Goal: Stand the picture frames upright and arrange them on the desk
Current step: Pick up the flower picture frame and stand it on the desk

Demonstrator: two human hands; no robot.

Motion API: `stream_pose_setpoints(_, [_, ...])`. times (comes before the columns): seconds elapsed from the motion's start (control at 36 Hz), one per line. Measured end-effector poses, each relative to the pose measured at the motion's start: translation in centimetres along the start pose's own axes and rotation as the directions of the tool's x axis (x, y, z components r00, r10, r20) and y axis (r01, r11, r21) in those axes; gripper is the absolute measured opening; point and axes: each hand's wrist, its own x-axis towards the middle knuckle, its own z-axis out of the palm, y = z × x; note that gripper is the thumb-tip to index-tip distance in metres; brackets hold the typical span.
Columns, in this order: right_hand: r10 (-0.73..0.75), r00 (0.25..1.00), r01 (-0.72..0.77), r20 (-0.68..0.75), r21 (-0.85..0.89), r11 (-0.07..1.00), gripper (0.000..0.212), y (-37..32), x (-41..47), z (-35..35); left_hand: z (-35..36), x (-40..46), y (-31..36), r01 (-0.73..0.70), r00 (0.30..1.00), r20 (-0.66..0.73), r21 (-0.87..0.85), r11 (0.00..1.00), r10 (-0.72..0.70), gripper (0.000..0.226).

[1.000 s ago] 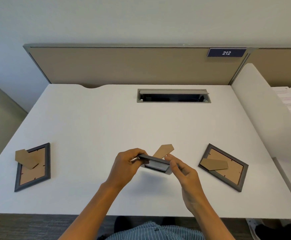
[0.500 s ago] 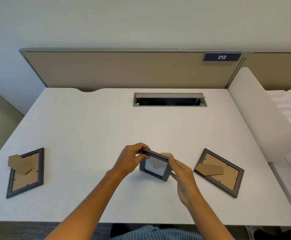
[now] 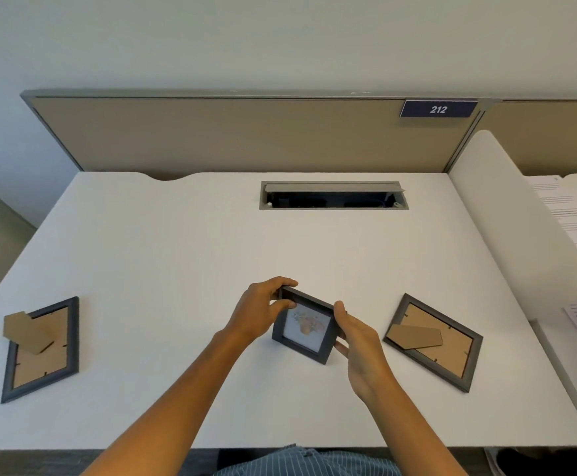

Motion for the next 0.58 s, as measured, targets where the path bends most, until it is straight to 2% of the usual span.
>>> stream_pose_setpoints(0.14, [0.027,1.0,-0.027,-0.01,-0.004,1.0,0.029,-0.1,0.4,0.1,0.1,0.3,0.2,0.006,1.0,-0.009,0.029,1.0,-0.005,0.04])
stream_pose_setpoints(0.33, [0.04,0.999,-0.041,-0.03,-0.011,0.999,0.041,0.1,0.8,0.4,-0.1,0.6,0.5,-0.005,1.0,-0.015,0.065,0.998,0.006,0.043])
stream_pose_setpoints(0.58, [0.048,0.999,-0.049,-0.025,-0.015,0.999,0.049,0.6,0.8,0.5,0.0,0.0,1.1,0.012,1.0,-0.006,0.016,1.0,-0.012,0.047])
